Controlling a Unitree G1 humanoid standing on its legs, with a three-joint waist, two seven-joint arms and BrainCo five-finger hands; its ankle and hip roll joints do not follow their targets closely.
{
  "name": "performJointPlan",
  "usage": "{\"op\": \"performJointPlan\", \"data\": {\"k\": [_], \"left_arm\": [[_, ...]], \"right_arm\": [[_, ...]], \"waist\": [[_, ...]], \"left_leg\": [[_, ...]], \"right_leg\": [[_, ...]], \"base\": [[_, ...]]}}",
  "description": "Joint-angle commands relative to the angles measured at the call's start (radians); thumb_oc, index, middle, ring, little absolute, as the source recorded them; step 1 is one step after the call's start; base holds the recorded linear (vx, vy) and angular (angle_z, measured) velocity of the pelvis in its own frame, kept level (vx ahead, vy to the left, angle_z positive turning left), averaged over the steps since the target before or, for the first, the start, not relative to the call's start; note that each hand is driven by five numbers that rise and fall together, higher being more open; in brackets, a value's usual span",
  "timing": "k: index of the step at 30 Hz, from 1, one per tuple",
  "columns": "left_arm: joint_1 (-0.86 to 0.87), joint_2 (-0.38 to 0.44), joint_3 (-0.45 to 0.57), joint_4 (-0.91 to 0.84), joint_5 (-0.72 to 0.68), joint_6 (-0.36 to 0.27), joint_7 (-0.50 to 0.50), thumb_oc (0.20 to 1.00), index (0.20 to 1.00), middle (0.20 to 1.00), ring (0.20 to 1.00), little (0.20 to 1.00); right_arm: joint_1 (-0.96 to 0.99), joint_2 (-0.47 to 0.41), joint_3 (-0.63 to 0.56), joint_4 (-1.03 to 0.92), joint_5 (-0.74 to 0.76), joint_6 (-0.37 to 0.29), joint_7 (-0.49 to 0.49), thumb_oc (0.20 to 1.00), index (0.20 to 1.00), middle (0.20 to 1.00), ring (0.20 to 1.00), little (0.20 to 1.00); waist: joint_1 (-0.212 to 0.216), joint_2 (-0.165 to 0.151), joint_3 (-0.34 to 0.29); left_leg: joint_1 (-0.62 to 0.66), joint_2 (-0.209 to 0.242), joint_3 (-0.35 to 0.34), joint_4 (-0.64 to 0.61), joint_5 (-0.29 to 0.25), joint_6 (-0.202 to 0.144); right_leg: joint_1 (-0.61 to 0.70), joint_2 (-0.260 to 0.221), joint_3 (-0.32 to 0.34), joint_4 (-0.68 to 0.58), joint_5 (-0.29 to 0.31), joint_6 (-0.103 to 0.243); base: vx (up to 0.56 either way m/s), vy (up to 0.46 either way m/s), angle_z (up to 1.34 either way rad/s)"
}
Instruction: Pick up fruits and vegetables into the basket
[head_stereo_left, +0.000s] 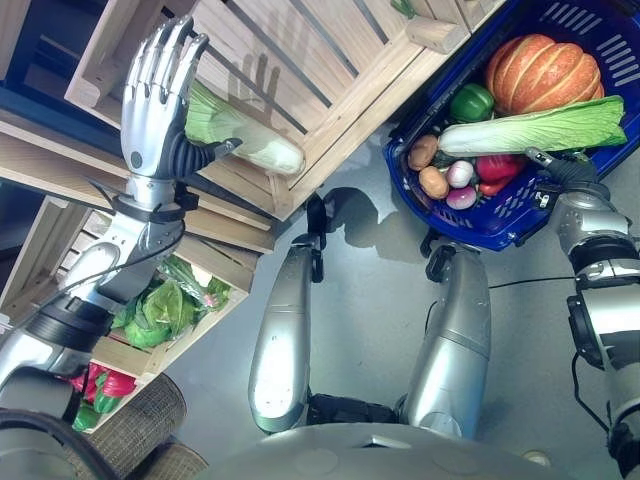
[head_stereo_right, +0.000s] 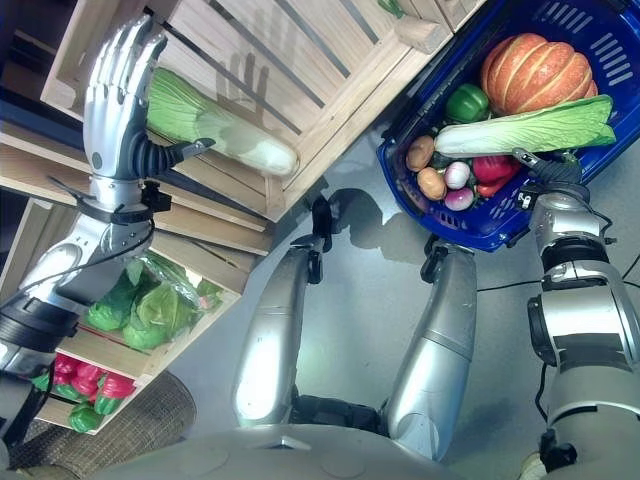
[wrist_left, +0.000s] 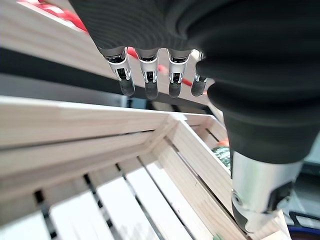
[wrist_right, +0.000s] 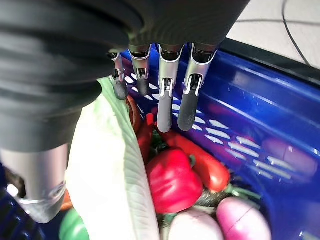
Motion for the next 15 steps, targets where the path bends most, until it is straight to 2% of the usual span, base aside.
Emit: {"op": "performJointPlan", "data": {"k": [1,3,4,5,6,8,11,12,14,15], "left_arm": [[0.012,-0.02,0.014,0.004,0.072,0.007,0.076,1.0,1.0,1.0,1.0,1.0],[0.011,-0.004,0.018,0.014,0.095,0.031,0.078,1.0,1.0,1.0,1.0,1.0],[0.007,0.005,0.025,0.022,0.107,0.046,0.08,1.0,1.0,1.0,1.0,1.0],[0.012,0.004,0.021,0.023,0.107,0.047,0.079,1.0,1.0,1.0,1.0,1.0],[0.018,0.007,0.034,0.034,0.127,0.077,0.071,1.0,1.0,1.0,1.0,1.0],[0.027,0.011,0.041,0.044,0.135,0.105,0.057,1.0,1.0,1.0,1.0,1.0],[0.045,0.013,0.051,0.063,0.122,0.136,0.012,1.0,1.0,1.0,1.0,1.0],[0.058,0.01,0.051,0.079,0.117,0.164,-0.038,1.0,1.0,1.0,1.0,1.0],[0.077,-0.001,0.056,0.122,0.109,0.191,-0.105,1.0,1.0,1.0,1.0,1.0],[0.081,-0.003,0.058,0.126,0.107,0.192,-0.109,1.0,1.0,1.0,1.0,1.0]], "right_arm": [[0.065,-0.081,0.036,-0.033,-0.096,-0.05,-0.104,1.0,1.0,1.0,1.0,1.0],[0.101,-0.084,0.036,-0.096,-0.108,-0.067,-0.14,1.0,1.0,1.0,1.0,1.0],[0.119,-0.087,0.032,-0.149,-0.113,-0.084,-0.176,1.0,1.0,1.0,1.0,1.0],[0.132,-0.085,0.033,-0.158,-0.115,-0.083,-0.181,1.0,1.0,1.0,1.0,1.0],[0.177,-0.082,0.022,-0.259,-0.122,-0.094,-0.225,1.0,1.0,1.0,1.0,1.0],[0.226,-0.078,0.007,-0.351,-0.131,-0.097,-0.256,1.0,1.0,1.0,1.0,1.0],[0.328,-0.069,-0.039,-0.486,-0.158,-0.129,-0.27,1.0,1.0,1.0,1.0,1.0],[0.401,-0.055,-0.075,-0.573,-0.178,-0.164,-0.274,1.0,1.0,1.0,1.0,1.0],[0.505,-0.036,-0.132,-0.735,-0.217,-0.189,-0.266,1.0,1.0,1.0,1.0,1.0],[0.521,-0.034,-0.142,-0.762,-0.222,-0.184,-0.263,1.0,1.0,1.0,1.0,1.0]], "waist": [[-0.056,0.13,-0.028],[-0.069,0.124,-0.028],[-0.078,0.121,-0.028],[-0.081,0.119,-0.028],[-0.097,0.114,-0.028],[-0.113,0.11,-0.028],[-0.144,0.101,-0.028],[-0.166,0.095,-0.028],[-0.207,0.085,-0.028],[-0.211,0.084,-0.028]], "left_leg": [[0.007,-0.034,0.023,-0.031,-0.039,0.11],[0.024,-0.032,0.028,-0.042,-0.036,0.107],[0.012,-0.026,0.04,-0.059,-0.005,0.111],[0.034,-0.03,0.032,-0.053,-0.03,0.104],[0.033,-0.025,0.046,-0.073,-0.003,0.107],[0.046,-0.023,0.052,-0.085,0.0,0.103],[0.072,-0.021,0.064,-0.104,0.002,0.097],[0.09,-0.019,0.071,-0.114,0.003,0.092],[0.123,-0.018,0.088,-0.134,0.007,0.085],[0.128,-0.018,0.09,-0.138,0.007,0.084]], "right_leg": [[0.082,0.053,0.016,0.002,-0.103,0.052],[0.098,0.058,0.019,-0.012,-0.097,0.055],[0.087,0.059,0.01,-0.034,-0.063,0.047],[0.107,0.062,0.022,-0.026,-0.087,0.057],[0.105,0.063,0.017,-0.051,-0.056,0.05],[0.114,0.066,0.024,-0.063,-0.05,0.054],[0.133,0.07,0.037,-0.086,-0.044,0.061],[0.147,0.071,0.047,-0.101,-0.038,0.067],[0.17,0.075,0.065,-0.134,-0.024,0.08],[0.174,0.075,0.068,-0.14,-0.022,0.081]], "base": [[0.02,0.074,-0.08],[-0.01,0.115,-0.1],[0.02,0.114,-0.12],[-0.04,0.141,-0.09],[0.03,0.125,-0.08],[0.0,0.155,-0.18],[0.03,0.147,-0.19],[0.06,0.238,-0.29],[0.05,0.252,-0.37],[0.03,0.176,-0.36]]}}
